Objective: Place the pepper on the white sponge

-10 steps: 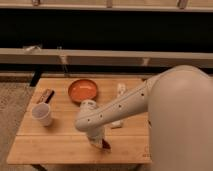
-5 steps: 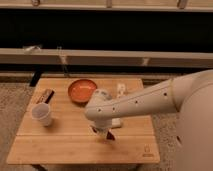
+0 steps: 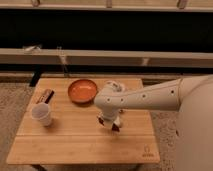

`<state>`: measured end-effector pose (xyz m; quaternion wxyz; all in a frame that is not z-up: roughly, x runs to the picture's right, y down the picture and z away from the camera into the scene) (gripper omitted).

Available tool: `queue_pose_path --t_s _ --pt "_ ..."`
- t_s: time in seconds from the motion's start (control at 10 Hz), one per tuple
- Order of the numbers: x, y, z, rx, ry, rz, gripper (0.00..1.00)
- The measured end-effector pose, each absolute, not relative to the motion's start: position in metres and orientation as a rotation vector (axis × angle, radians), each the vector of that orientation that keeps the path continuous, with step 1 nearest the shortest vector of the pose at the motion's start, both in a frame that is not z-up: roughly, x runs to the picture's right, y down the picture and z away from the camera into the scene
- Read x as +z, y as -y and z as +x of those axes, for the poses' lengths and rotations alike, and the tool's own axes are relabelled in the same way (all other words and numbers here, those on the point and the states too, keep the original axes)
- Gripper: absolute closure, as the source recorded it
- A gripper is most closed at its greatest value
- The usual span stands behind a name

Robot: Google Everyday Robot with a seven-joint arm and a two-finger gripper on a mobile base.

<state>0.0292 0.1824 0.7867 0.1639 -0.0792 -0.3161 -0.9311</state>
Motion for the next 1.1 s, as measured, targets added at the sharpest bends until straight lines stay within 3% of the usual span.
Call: queue_pose_path --t_s 1.1 --pt "0.836 -0.154 0.063 -2.596 0.864 -0.282 0.98"
